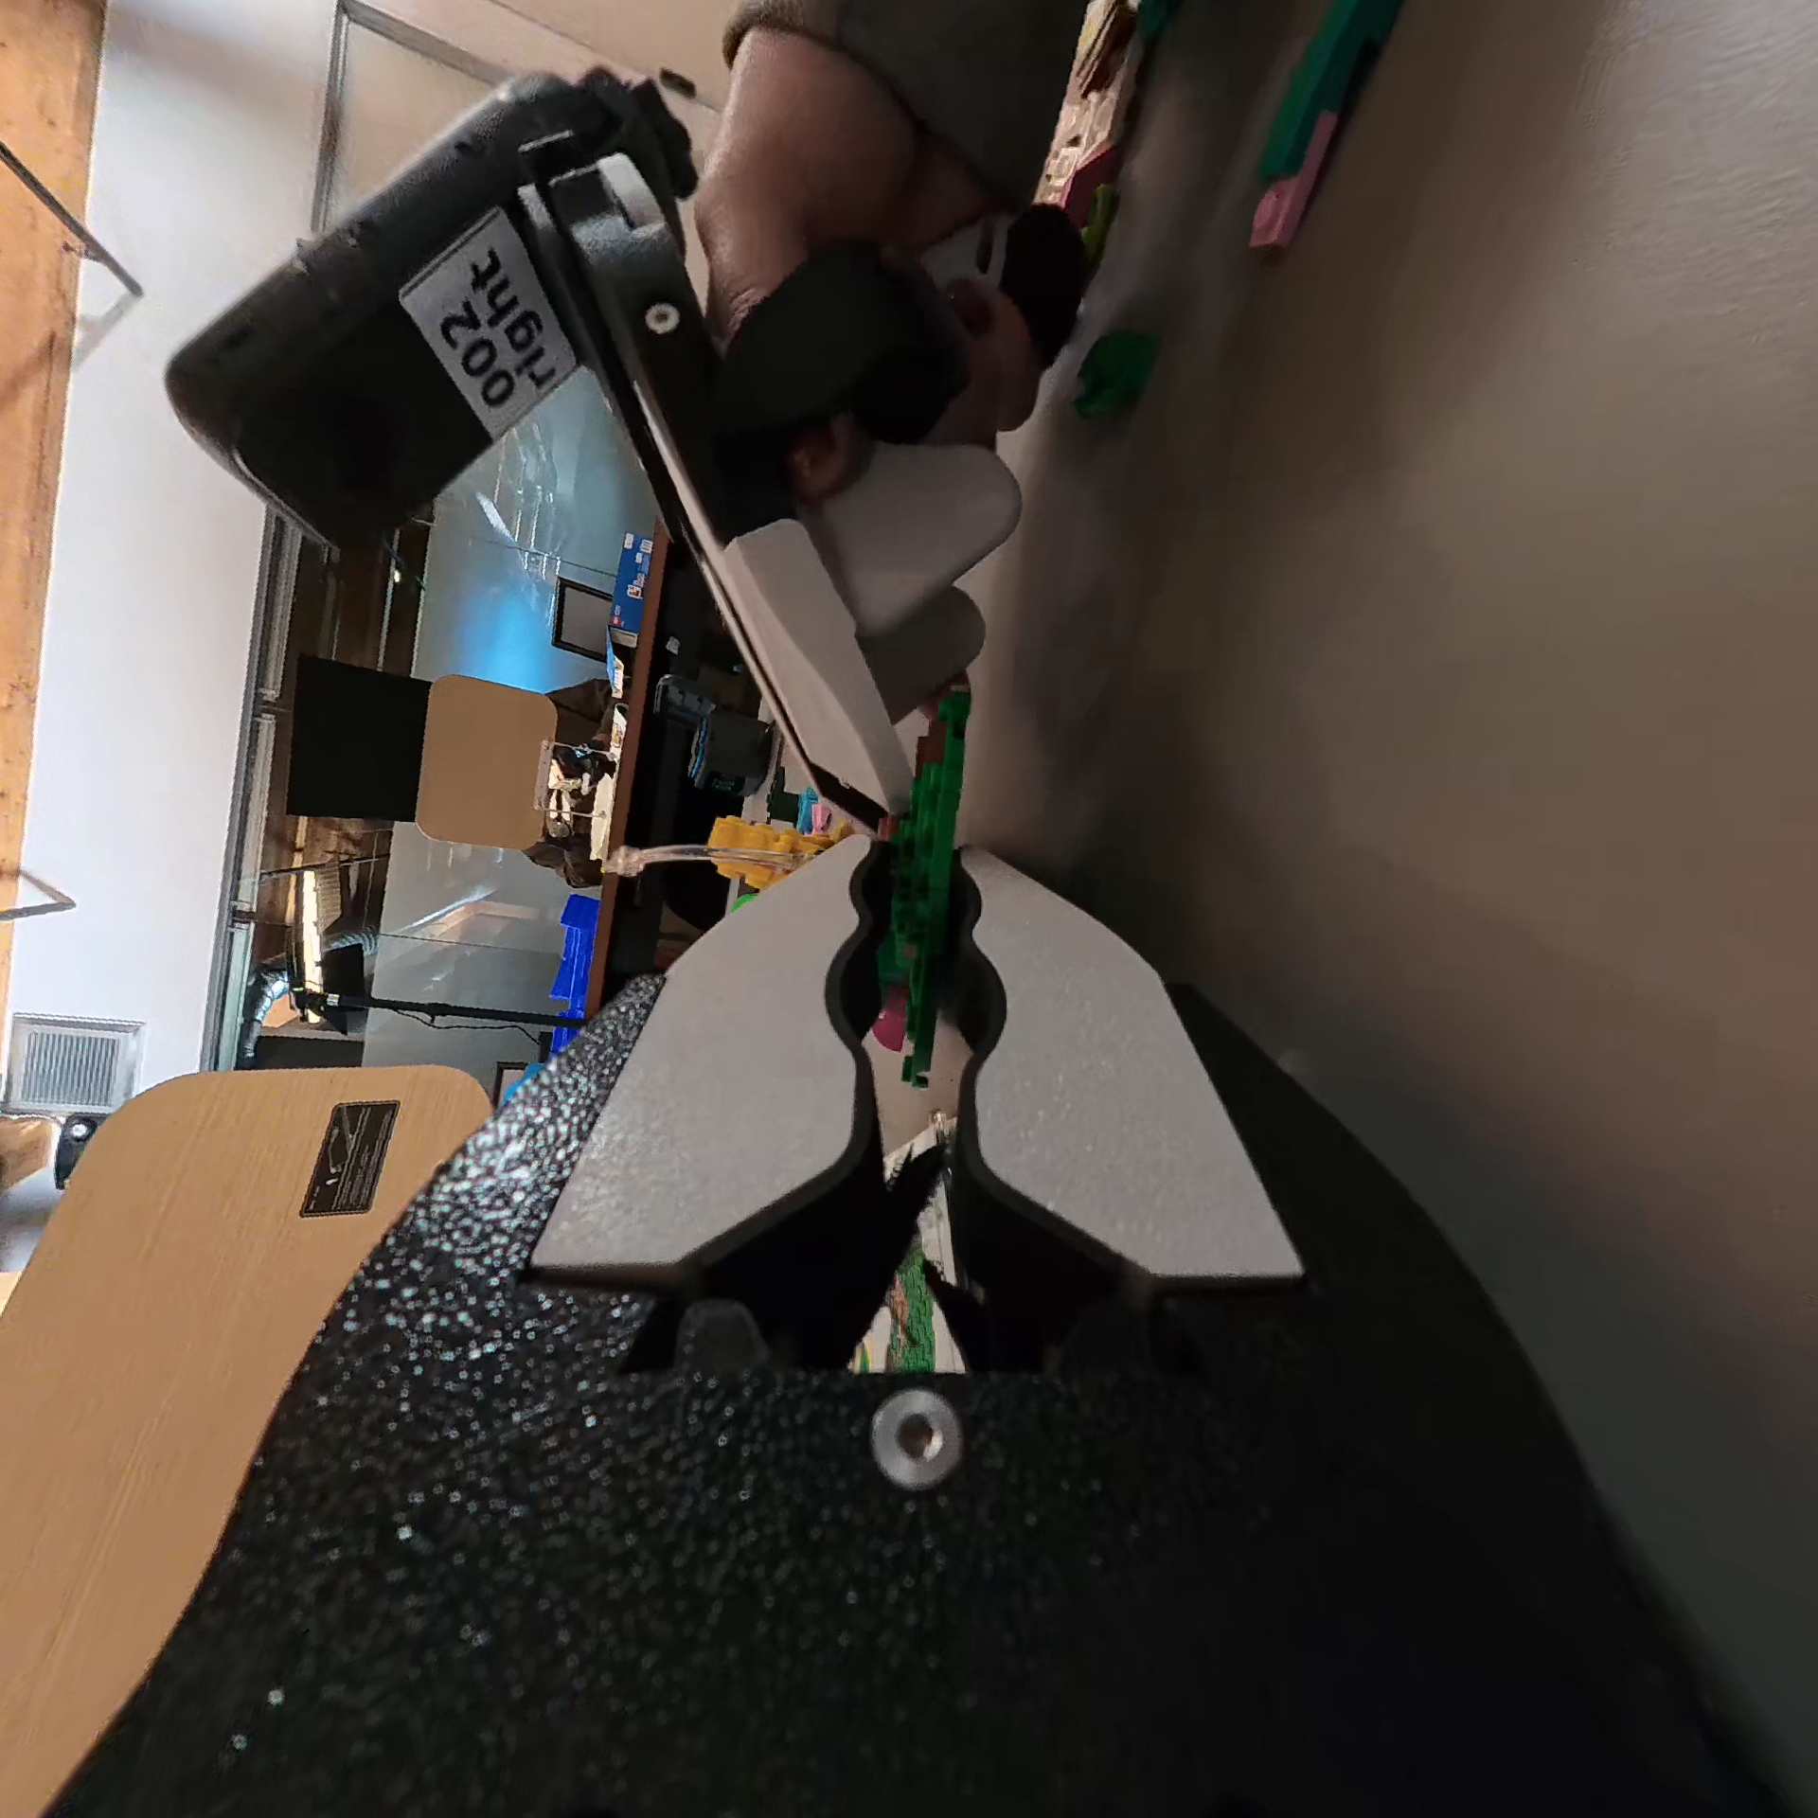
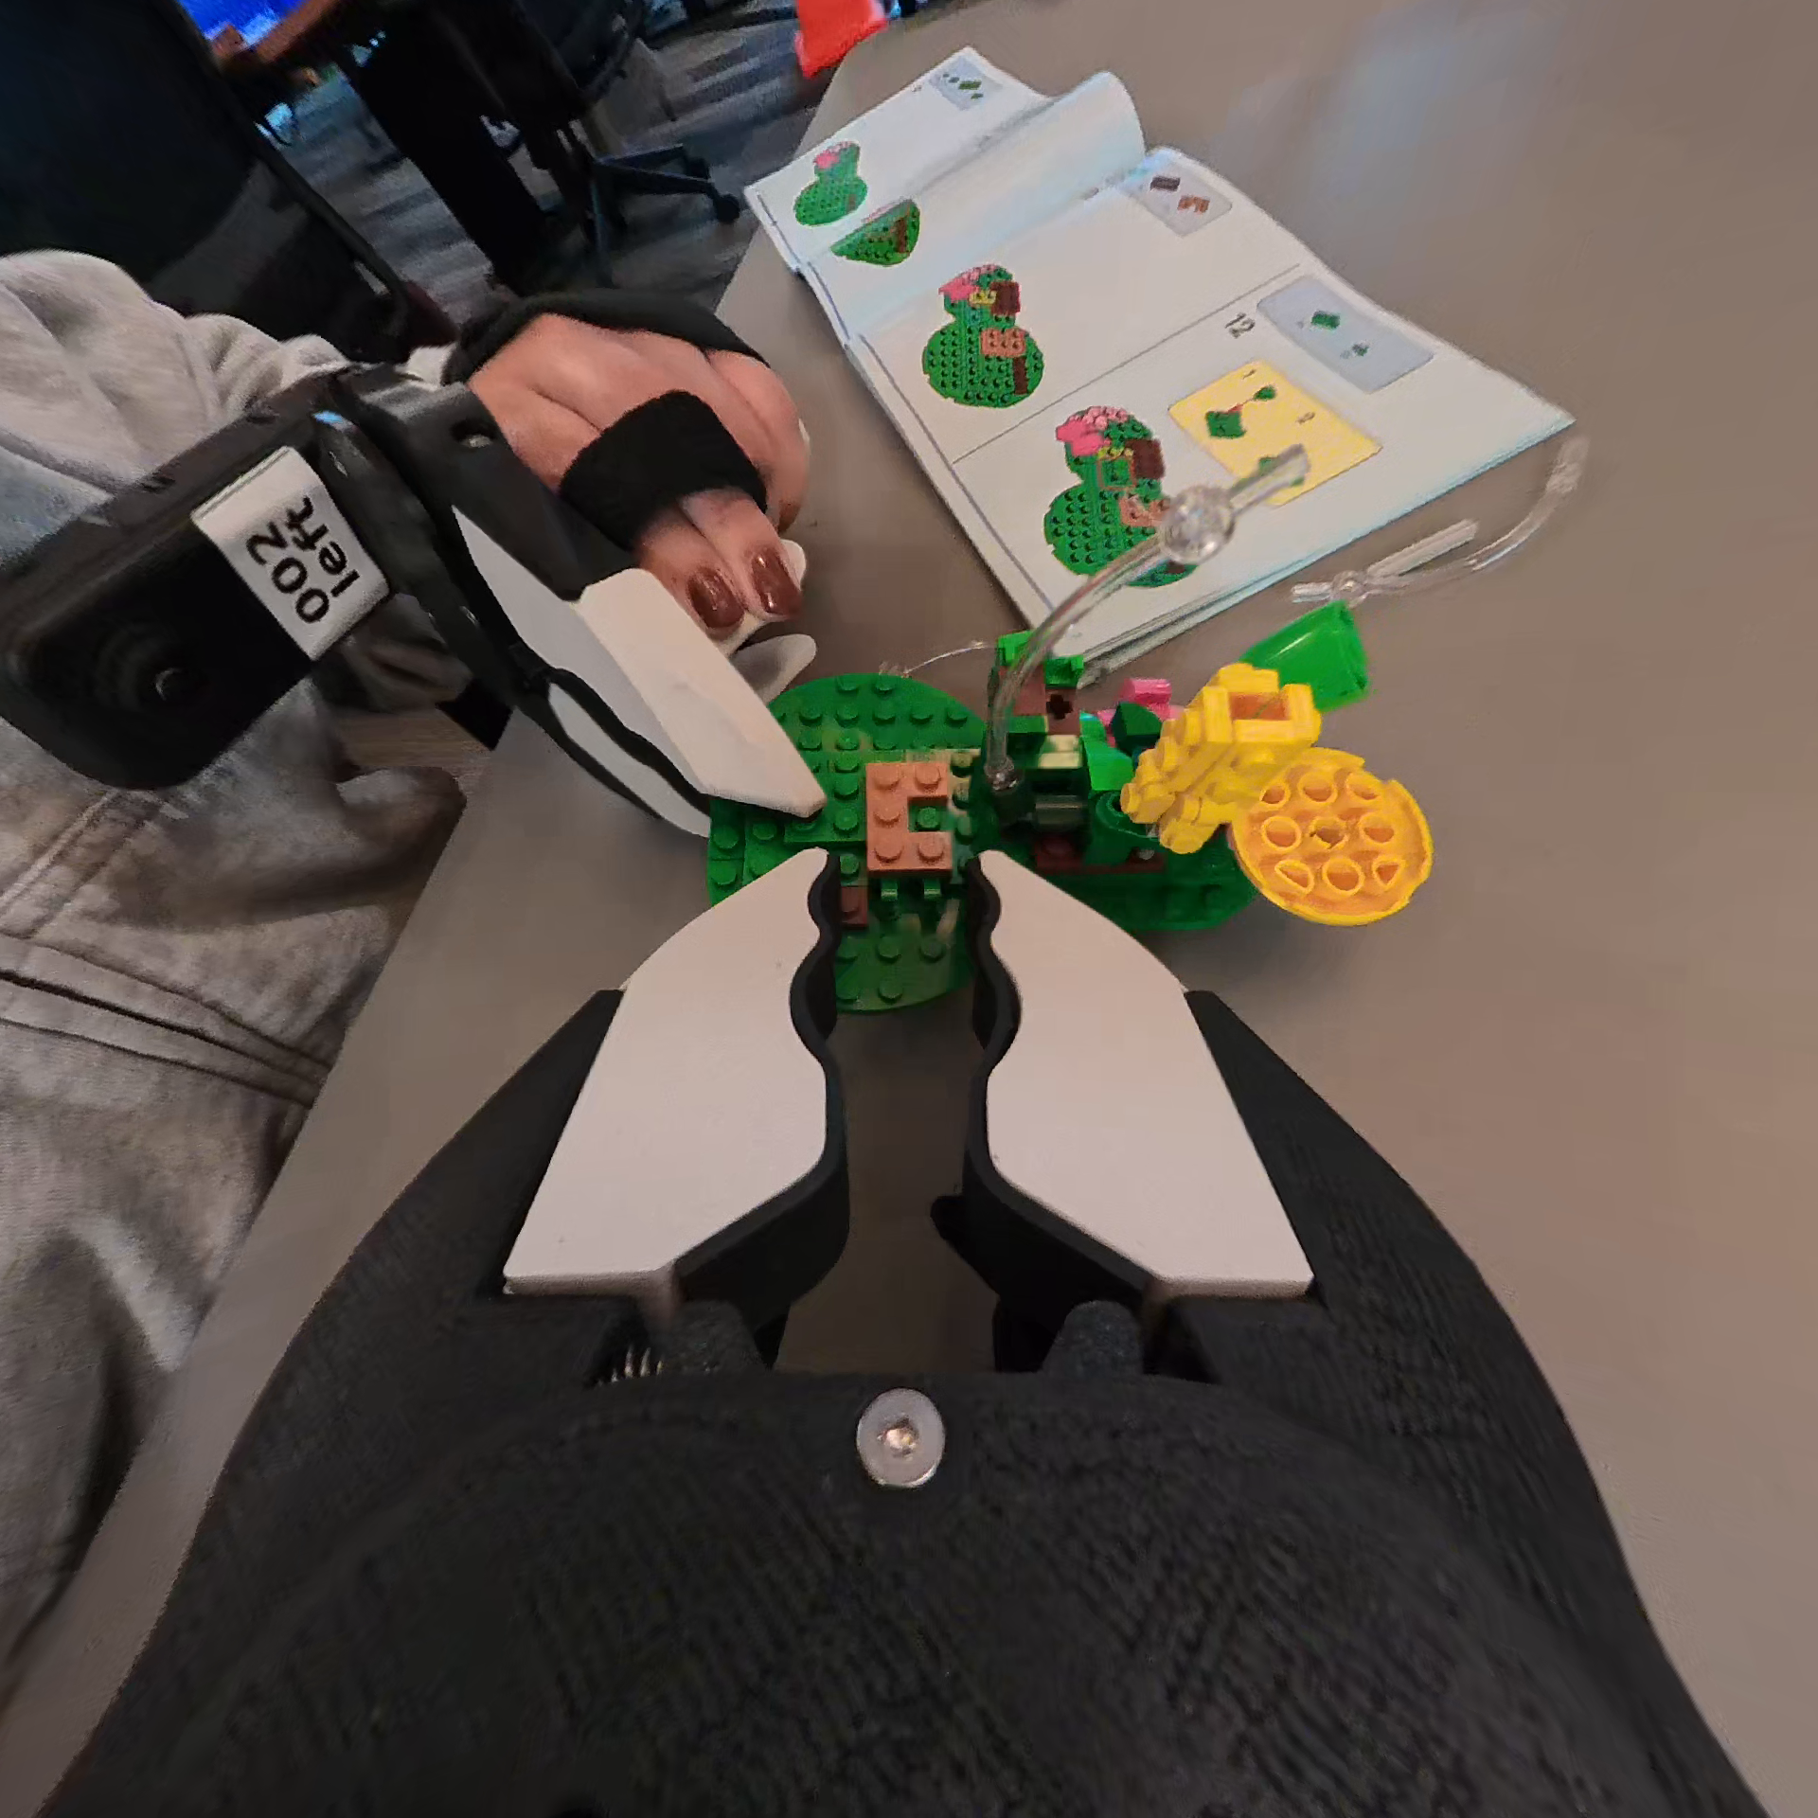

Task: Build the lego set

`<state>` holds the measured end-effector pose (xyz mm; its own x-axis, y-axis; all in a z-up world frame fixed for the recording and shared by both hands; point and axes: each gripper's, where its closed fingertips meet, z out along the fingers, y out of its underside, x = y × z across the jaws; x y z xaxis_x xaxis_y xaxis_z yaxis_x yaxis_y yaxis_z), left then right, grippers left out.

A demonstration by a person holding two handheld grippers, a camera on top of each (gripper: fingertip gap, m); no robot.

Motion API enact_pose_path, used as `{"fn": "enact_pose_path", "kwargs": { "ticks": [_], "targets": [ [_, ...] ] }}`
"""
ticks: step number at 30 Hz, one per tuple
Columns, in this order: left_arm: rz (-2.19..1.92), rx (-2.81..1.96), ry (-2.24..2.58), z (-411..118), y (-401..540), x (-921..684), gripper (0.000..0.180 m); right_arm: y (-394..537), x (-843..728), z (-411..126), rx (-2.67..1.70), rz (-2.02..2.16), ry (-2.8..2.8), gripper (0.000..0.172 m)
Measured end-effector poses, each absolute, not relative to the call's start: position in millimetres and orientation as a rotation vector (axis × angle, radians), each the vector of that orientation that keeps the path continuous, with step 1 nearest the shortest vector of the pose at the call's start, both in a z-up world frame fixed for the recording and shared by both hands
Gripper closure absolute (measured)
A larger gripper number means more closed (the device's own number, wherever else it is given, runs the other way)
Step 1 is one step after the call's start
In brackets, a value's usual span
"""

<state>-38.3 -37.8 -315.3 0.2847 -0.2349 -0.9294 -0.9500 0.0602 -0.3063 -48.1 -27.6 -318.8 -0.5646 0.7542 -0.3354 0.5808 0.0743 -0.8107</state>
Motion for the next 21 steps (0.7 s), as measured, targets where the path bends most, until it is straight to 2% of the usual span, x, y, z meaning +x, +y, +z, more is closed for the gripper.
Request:
{"fn": "enact_pose_path", "kwargs": {
  "ticks": [6,10,21],
  "targets": [
    [0.862,-1.400,1.244,-319.9,-38.0,-36.7,0.170,-29.5,-49.2,-323.7,-1.411,1.499,-2.172,0.153],
    [0.870,-1.391,1.277,-323.5,-39.0,-32.8,0.169,-28.8,-48.2,-326.6,-1.335,1.419,-2.203,0.158],
    [0.836,-1.407,1.271,-324.8,-40.5,-32.9,0.169,-28.0,-46.3,-326.4,-1.119,1.161,-2.215,0.159]
  ]
}}
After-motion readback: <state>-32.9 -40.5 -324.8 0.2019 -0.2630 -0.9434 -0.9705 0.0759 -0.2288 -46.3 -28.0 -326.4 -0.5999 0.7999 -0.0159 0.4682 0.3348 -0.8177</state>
